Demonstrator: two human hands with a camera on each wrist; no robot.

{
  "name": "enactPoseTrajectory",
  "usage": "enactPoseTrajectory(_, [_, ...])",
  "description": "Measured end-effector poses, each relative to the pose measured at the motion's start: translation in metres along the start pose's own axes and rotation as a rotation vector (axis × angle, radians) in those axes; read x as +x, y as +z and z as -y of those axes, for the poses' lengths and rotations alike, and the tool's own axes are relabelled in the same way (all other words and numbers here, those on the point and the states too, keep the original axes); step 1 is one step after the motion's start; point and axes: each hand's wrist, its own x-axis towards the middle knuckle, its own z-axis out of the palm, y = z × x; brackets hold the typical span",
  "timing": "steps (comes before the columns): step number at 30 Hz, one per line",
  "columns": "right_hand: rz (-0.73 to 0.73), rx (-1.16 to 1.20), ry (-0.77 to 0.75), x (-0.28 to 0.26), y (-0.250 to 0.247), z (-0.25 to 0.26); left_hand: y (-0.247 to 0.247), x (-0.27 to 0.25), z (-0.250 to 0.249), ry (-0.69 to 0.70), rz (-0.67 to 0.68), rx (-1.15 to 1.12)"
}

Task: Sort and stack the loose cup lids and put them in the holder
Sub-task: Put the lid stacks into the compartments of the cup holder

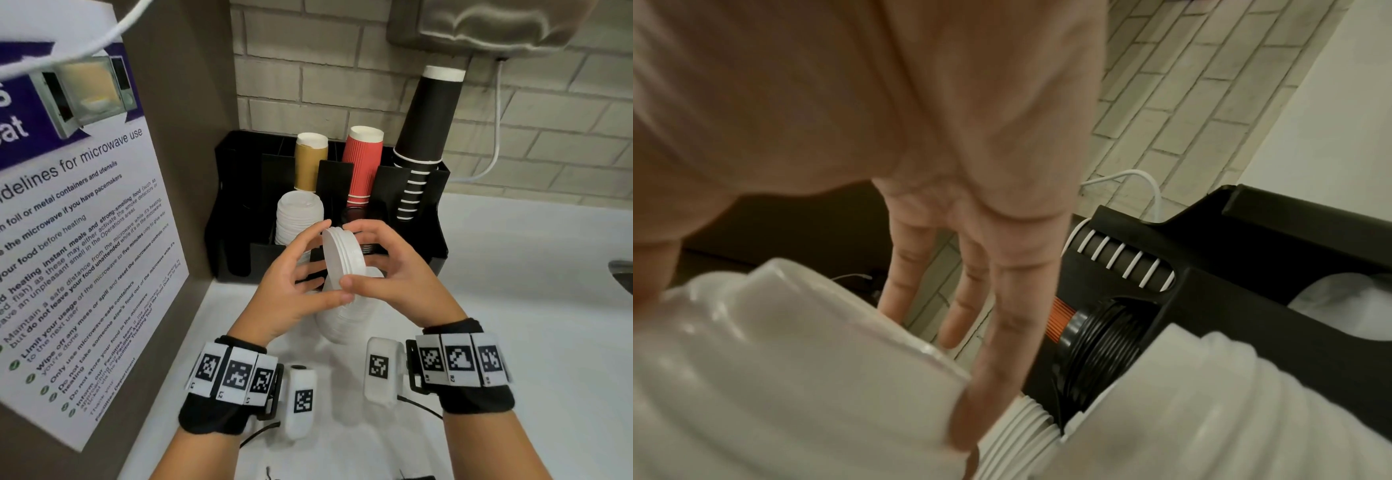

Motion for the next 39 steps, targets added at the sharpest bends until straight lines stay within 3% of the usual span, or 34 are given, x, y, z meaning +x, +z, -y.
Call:
enactPoseTrajectory(4, [-0.01,0.079,-0.044,0.003,-0.007,-0.001,-0.004,-0.001,0.003,0.018,-0.028,-0.005])
enactPoseTrajectory(7, [-0.205,0.131,-0.071,0.014,-0.032,-0.003,-0.013,0.0,0.004,0.049,-0.15,0.017])
enactPoseTrajectory(9, [-0.357,0.024,-0.058,0.026,-0.059,-0.007,-0.021,0.001,0.004,0.061,-0.235,0.04])
enactPoseTrajectory(11, [-0.409,-0.257,0.001,0.04,-0.086,-0.016,-0.027,0.001,0.005,0.075,-0.301,0.074])
enactPoseTrajectory(13, [-0.363,-0.566,0.098,0.053,-0.106,-0.026,-0.031,0.001,0.006,0.081,-0.338,0.1])
enactPoseTrajectory(16, [-0.167,-0.885,0.218,0.067,-0.119,-0.033,-0.032,0.002,0.009,0.079,-0.353,0.127])
enactPoseTrajectory(20, [0.114,-1.214,0.262,0.082,-0.114,-0.04,-0.029,0.003,0.009,0.063,-0.341,0.146])
enactPoseTrajectory(23, [0.267,-1.3,0.24,0.087,-0.104,-0.048,-0.028,0.003,0.009,0.047,-0.341,0.151])
enactPoseTrajectory(33, [0.367,-1.45,0.222,0.076,-0.092,-0.085,-0.027,0.002,0.009,0.051,-0.352,0.158])
enactPoseTrajectory(39, [0.422,-1.694,0.239,0.066,-0.095,-0.095,-0.027,0.002,0.01,0.043,-0.358,0.163])
